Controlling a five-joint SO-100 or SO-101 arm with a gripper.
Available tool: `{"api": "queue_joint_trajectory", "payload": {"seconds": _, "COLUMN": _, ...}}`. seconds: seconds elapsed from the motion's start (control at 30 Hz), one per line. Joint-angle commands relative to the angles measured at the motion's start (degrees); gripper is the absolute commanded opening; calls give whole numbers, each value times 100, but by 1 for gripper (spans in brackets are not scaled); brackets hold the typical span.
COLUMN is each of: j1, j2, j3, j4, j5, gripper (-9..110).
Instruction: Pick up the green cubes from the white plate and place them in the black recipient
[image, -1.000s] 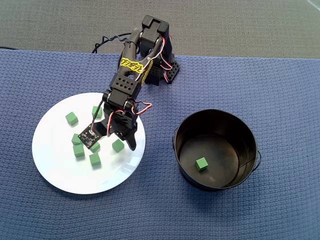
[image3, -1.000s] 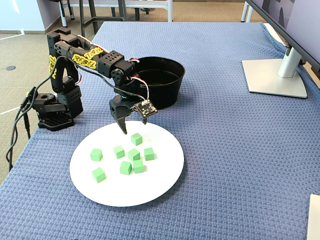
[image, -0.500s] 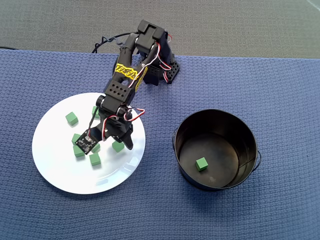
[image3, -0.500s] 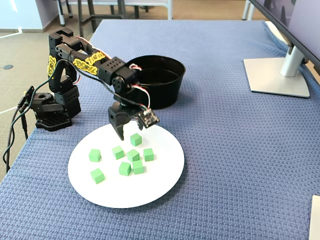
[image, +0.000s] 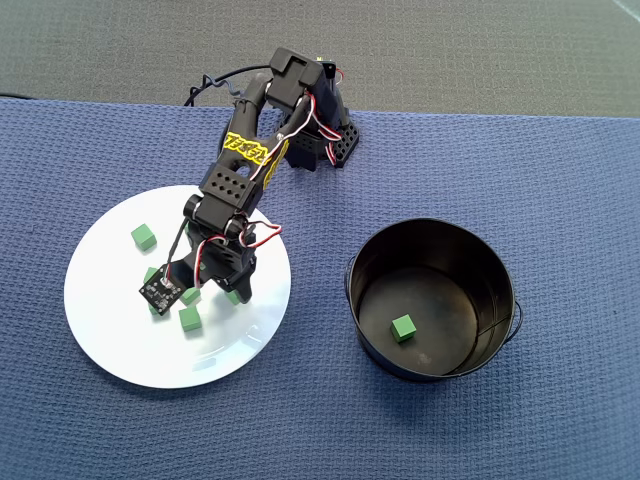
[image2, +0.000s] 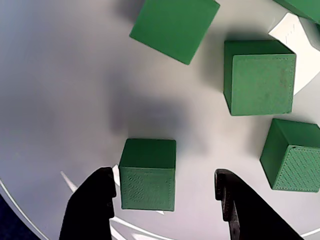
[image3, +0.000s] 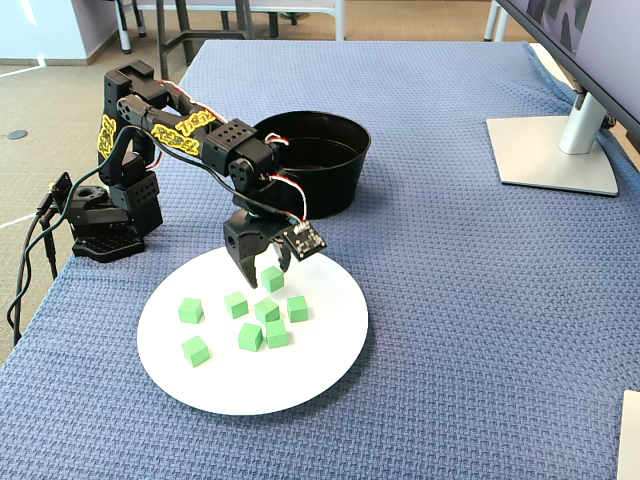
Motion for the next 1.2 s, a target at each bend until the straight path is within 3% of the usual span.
{"api": "queue_joint_trajectory", "payload": {"seconds": 0.0, "j1": 44, "j2": 44, "j3": -316, "j4": -79, "j5": -26, "gripper": 10}}
{"api": "queue_joint_trajectory", "payload": {"seconds": 0.17, "j1": 9, "j2": 44, "j3": -167, "j4": -264, "j5": 114, "gripper": 0}}
{"api": "queue_joint_trajectory", "payload": {"seconds": 0.5, "j1": -123, "j2": 686, "j3": 290, "j4": -483, "j5": 747, "gripper": 0}}
{"api": "queue_joint_trajectory", "payload": {"seconds": 0.87, "j1": -1072, "j2": 3208, "j3": 0, "j4": 1670, "j5": 2039, "gripper": 0}}
{"api": "queue_joint_trajectory", "payload": {"seconds": 1.17, "j1": -2426, "j2": 4386, "j3": -571, "j4": 2382, "j5": 3612, "gripper": 0}}
